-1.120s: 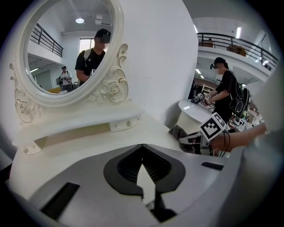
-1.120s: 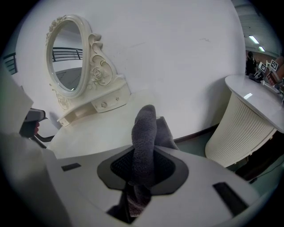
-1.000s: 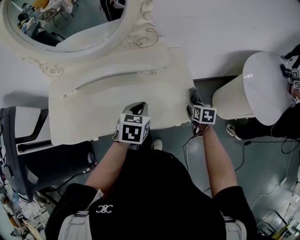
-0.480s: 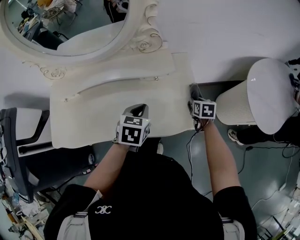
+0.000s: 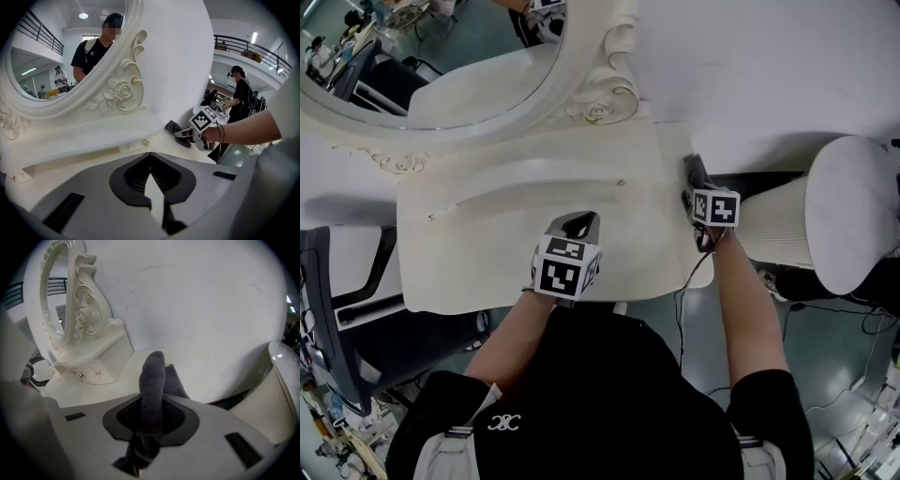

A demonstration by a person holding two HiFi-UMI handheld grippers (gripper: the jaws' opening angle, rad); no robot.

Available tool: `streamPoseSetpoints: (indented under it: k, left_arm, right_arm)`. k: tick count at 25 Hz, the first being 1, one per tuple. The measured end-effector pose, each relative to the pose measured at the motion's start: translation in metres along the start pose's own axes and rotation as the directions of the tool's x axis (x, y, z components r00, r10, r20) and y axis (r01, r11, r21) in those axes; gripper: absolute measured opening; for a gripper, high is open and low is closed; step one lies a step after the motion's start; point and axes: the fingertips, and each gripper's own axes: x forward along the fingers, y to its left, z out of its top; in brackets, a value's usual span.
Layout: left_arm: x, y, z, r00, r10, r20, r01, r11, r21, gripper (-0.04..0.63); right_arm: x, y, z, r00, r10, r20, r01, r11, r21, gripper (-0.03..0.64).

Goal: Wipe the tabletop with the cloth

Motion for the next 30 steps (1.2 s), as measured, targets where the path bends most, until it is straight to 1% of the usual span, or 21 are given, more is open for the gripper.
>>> streamPoseSetpoints:
  k: [3,7,11,14,18,21,22,25,26,28,30]
  left_arm:
    - [0.008,0.007,0.005,1.000,-0.024,-0.001,0.024,1.000,0.005,0.006]
    - [0.015,0.021,0.006,1.000,-0.028,-0.012,0.028,1.000,0.000,0.006]
    - [0.017,0.034,-0.001,0.999,-0.022,-0.032,0.022,1.000,-0.018,0.006]
    - [0.016,0.041,-0.005,0.999,-0.021,-0.040,0.019,0.999,-0.041,0.006]
    - [0.013,0.050,-0.008,0.999,-0.007,-0.040,0.005,0.998,-0.055,0.006]
    - [0.009,0.057,-0.013,0.999,0.006,-0.042,-0.009,0.998,-0.062,0.006]
    - [0.007,0.059,-0.014,0.999,0.011,-0.041,-0.014,0.998,-0.068,0.006]
    - [0.002,0.066,-0.016,0.999,0.022,-0.033,-0.025,0.996,-0.082,0.006]
    - [0.001,0.067,-0.016,0.999,0.025,-0.030,-0.027,0.996,-0.083,0.006]
    - [-0.001,0.068,-0.016,0.999,0.026,-0.026,-0.028,0.996,-0.085,0.006]
    - [-0.003,0.069,-0.019,0.999,0.026,-0.024,-0.028,0.996,-0.088,0.006]
  right_arm:
    - [0.016,-0.003,0.022,1.000,0.009,-0.002,-0.009,0.999,-0.031,0.083]
    - [0.039,-0.009,0.052,1.000,0.017,-0.006,-0.018,0.997,-0.077,0.083]
    - [0.058,-0.008,0.075,1.000,0.016,-0.021,-0.019,0.984,-0.175,0.083]
    - [0.068,-0.002,0.085,0.999,0.021,-0.039,-0.030,0.968,-0.251,0.083]
    - [0.075,0.011,0.089,0.995,0.070,-0.065,-0.088,0.932,-0.351,0.083]
    - [0.080,0.028,0.084,0.985,0.143,-0.099,-0.171,0.900,-0.401,0.083]
    - [0.080,0.034,0.081,0.980,0.168,-0.111,-0.199,0.884,-0.422,0.083]
    - [0.077,0.051,0.073,0.960,0.234,-0.152,-0.279,0.822,-0.496,0.083]
    - [0.076,0.054,0.071,0.955,0.249,-0.163,-0.298,0.807,-0.509,0.083]
    - [0.073,0.056,0.068,0.947,0.263,-0.182,-0.320,0.791,-0.521,0.083]
    - [0.069,0.058,0.064,0.944,0.266,-0.196,-0.330,0.784,-0.526,0.083]
